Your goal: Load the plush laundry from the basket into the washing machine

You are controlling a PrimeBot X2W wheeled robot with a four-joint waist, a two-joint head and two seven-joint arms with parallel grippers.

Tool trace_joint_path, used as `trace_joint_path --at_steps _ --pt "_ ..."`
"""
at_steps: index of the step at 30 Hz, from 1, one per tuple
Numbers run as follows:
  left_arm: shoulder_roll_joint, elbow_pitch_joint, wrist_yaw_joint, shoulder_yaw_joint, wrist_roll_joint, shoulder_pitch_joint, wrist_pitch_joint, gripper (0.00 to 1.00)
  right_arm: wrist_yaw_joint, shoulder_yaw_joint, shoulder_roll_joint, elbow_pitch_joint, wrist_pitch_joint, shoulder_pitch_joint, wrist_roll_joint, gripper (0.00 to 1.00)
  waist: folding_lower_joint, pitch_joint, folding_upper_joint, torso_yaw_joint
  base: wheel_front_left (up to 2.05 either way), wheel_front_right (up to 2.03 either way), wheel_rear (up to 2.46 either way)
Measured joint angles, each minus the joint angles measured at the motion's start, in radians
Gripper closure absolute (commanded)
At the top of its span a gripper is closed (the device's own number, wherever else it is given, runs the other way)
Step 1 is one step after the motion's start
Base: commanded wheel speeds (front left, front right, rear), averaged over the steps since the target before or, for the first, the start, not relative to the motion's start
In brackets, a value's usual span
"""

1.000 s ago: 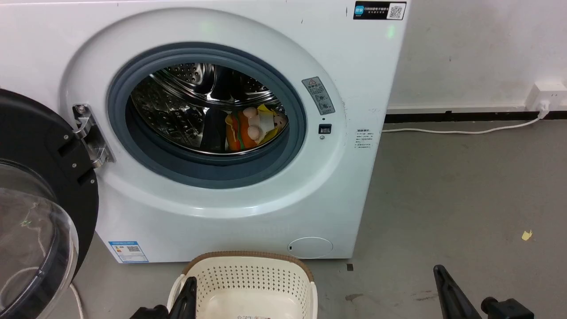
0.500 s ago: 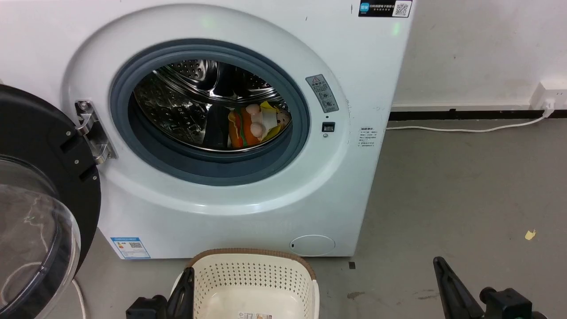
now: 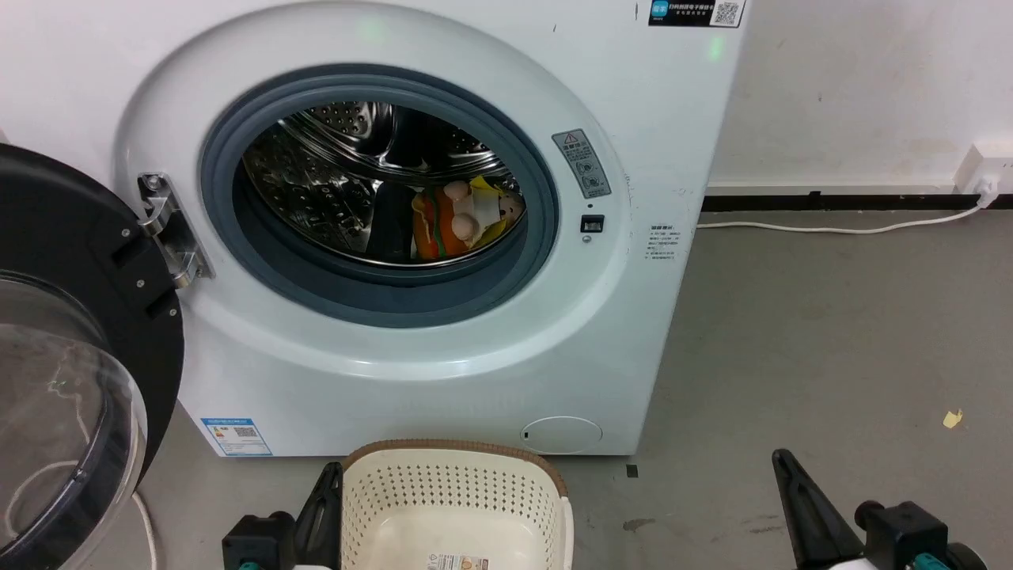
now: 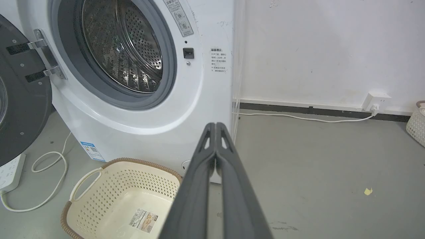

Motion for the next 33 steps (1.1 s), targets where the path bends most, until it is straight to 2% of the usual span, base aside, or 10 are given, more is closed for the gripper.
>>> trace_joint_path --at_steps 33 --pt "-0.012 -0.046 -0.005 0.046 0.072 -0.041 0.067 1.00 0.000 -0.013 0.000 -0.014 0.067 -0.055 -0.039 1.00 -0.0001 0.019 0.0000 0.018 0.00 0.00 0.00"
